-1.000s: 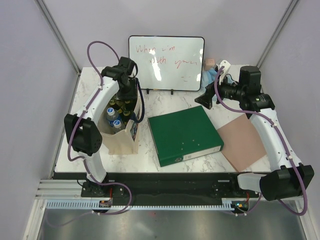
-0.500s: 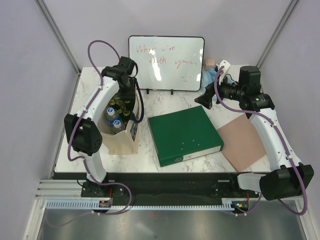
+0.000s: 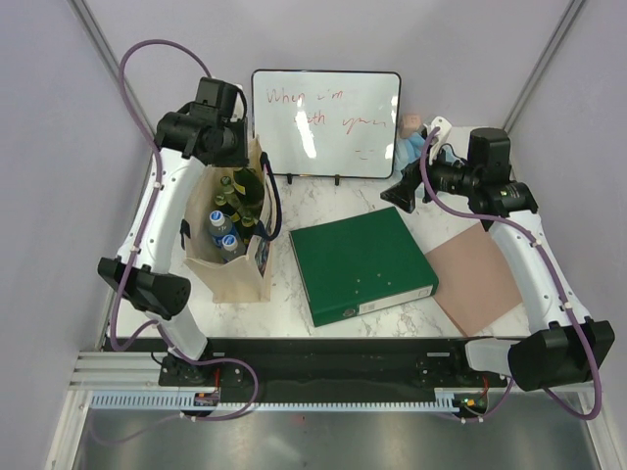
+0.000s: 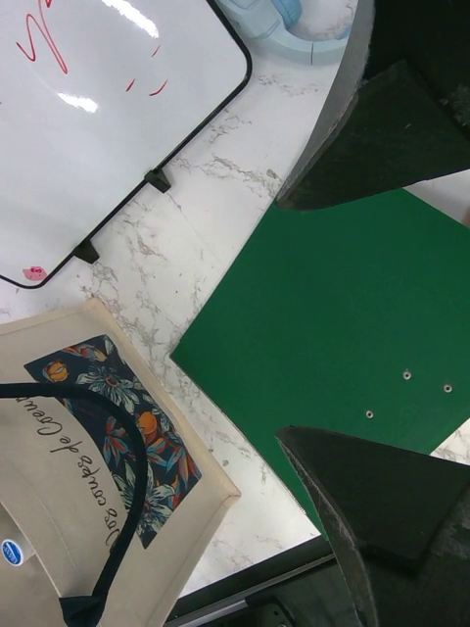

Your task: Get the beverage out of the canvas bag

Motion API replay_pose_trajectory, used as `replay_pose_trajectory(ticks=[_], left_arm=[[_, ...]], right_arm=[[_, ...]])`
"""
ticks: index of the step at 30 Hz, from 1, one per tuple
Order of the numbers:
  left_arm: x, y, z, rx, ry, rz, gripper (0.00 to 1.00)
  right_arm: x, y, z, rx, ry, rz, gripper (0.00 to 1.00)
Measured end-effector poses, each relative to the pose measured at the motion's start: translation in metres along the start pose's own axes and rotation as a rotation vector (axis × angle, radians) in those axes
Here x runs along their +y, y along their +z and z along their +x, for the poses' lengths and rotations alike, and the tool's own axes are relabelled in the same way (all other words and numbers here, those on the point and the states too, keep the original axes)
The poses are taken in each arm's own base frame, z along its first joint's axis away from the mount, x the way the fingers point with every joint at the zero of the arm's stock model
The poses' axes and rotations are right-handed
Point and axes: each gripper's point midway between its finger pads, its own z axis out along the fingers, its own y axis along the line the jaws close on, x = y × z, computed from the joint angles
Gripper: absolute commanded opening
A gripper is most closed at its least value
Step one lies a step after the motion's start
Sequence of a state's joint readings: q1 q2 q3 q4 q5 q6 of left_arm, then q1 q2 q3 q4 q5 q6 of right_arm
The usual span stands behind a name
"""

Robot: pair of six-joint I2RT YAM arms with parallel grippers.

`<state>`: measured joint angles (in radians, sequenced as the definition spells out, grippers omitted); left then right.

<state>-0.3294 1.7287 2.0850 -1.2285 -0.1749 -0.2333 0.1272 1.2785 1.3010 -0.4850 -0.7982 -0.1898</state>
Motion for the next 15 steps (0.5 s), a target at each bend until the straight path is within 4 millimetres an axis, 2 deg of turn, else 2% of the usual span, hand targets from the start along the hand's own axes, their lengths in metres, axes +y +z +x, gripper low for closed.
replay_pose_trajectory(ticks=[9,15], left_arm=[[-0.002,-0.049,-0.032,-0.121,-0.021,0.046,0.02],[-0.003,-0.067,-0.037,-0.15,-0.027,0.07,0.02]], right_arm=[[0.002,0.0,-0.004,-0.01,0.001,-0.008,0.98],[0.003,0.0,-0.005,-0.013,0.009,-0.014,0.98]])
